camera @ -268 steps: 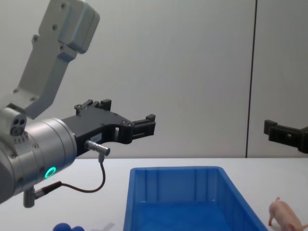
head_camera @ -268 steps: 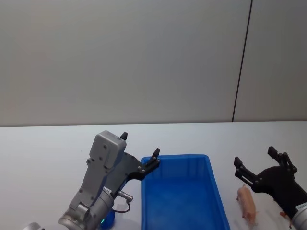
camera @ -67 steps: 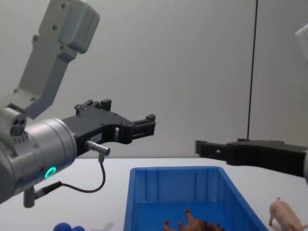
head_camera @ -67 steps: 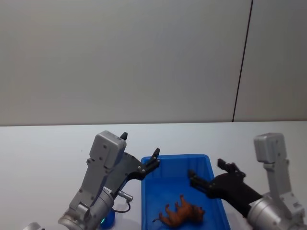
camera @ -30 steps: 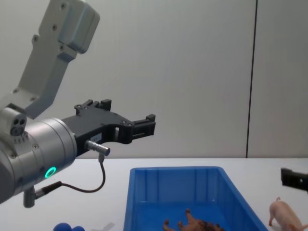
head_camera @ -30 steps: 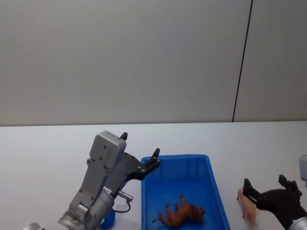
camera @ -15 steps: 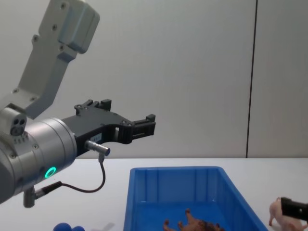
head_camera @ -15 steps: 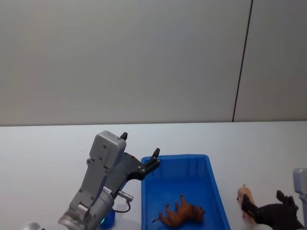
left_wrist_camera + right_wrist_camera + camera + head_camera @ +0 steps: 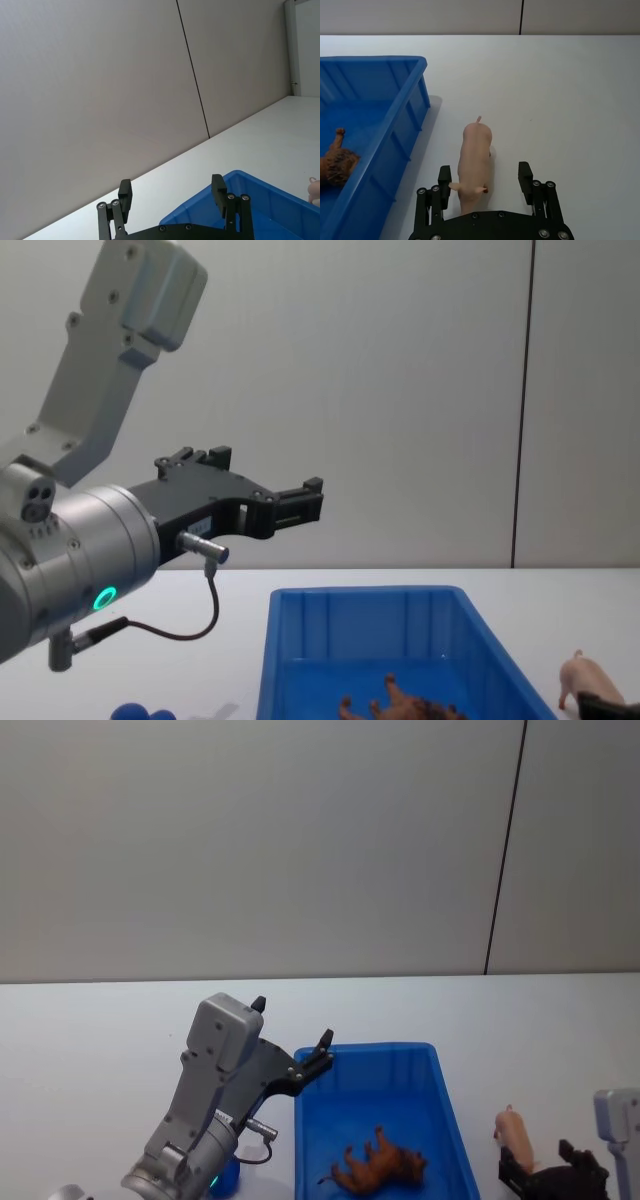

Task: Pick up the two dolls from the table and place them into the box.

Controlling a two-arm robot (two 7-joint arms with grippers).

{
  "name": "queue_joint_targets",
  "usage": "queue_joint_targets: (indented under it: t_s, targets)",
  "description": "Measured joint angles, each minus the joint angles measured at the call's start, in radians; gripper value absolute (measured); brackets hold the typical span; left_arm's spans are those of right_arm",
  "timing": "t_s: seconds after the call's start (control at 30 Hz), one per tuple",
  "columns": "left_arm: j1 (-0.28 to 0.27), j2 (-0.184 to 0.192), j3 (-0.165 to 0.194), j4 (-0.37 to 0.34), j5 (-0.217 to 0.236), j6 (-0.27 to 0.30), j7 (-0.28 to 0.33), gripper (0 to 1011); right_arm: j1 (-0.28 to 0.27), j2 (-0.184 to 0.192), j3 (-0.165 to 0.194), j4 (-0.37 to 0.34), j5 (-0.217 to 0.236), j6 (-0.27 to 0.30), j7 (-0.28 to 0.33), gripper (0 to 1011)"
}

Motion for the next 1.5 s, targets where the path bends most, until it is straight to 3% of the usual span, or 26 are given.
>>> queue_joint_targets:
  t_s: [0.33, 0.47, 0.6, 1.1, 1.5]
  targets:
    - [0.000, 0.000, 0.000, 0.000, 0.000, 0.000, 0.000, 1001, 0.002, -0.006, -0.003, 0.021, -0.008, -0.005, 0.027, 595]
    - [0.000, 0.000, 0.000, 0.000, 0.000, 0.000, 0.000, 1001, 0.002, -0.007, -0.004, 0.024, -0.013, -0.012, 0.036, 430]
    - [0.000, 0.000, 0.000, 0.000, 0.000, 0.000, 0.000, 1001, 0.001, -0.007, -0.004, 0.024, -0.021, -0.022, 0.043, 347]
    - [0.000, 0.000, 0.000, 0.000, 0.000, 0.000, 0.000, 1001, -0.004, -0.002, -0.006, -0.034, -0.059, -0.099, 0.087, 321]
    - [0.000, 0.000, 0.000, 0.000, 0.000, 0.000, 0.000, 1001, 0.013, 0.001, -0.011, -0.081, -0.048, -0.168, 0.211, 321]
